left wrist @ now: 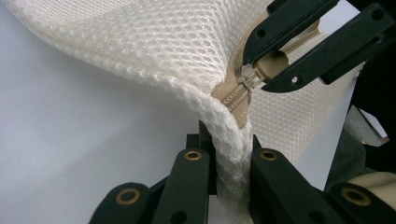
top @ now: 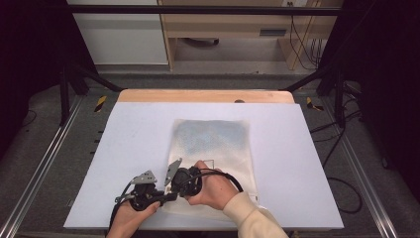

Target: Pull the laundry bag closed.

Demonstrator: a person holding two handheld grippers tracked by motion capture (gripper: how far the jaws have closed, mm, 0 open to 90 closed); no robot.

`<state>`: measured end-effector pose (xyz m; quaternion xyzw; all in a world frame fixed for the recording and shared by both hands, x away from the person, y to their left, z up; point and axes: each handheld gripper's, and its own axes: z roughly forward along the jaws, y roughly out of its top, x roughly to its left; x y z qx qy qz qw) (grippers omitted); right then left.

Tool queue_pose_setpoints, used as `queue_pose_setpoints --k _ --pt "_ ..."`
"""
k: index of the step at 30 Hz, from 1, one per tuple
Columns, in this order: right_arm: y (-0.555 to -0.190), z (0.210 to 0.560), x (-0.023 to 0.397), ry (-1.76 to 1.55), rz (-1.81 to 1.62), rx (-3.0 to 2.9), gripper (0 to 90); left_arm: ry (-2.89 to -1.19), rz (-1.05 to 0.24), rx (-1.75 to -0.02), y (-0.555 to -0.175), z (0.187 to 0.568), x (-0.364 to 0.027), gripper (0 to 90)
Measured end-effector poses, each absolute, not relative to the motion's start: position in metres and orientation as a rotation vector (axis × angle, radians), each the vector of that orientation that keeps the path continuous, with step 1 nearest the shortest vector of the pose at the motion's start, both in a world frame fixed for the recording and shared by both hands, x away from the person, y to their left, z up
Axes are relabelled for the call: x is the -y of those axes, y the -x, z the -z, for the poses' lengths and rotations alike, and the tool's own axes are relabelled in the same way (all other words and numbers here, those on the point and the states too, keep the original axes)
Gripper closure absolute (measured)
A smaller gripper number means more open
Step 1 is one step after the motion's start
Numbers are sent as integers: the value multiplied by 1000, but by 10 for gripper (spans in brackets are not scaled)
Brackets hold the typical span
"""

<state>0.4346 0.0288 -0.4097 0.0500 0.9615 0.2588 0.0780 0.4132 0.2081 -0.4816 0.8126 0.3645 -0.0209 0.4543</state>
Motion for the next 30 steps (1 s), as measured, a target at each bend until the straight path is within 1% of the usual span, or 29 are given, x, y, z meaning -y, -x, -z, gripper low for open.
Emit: queue_pose_setpoints --k 13,17,30 --pt "-434 418 -27 -157 -760 -2868 825 -1988 36 -906 -412 479 -208 871" --pt "-434 417 -27 -162 -778 -2865 825 -1967 39 -907 -412 476 -211 871" --pt "-434 417 -28 -153 -757 -2853 826 -1972 33 -899 -412 473 -211 868"
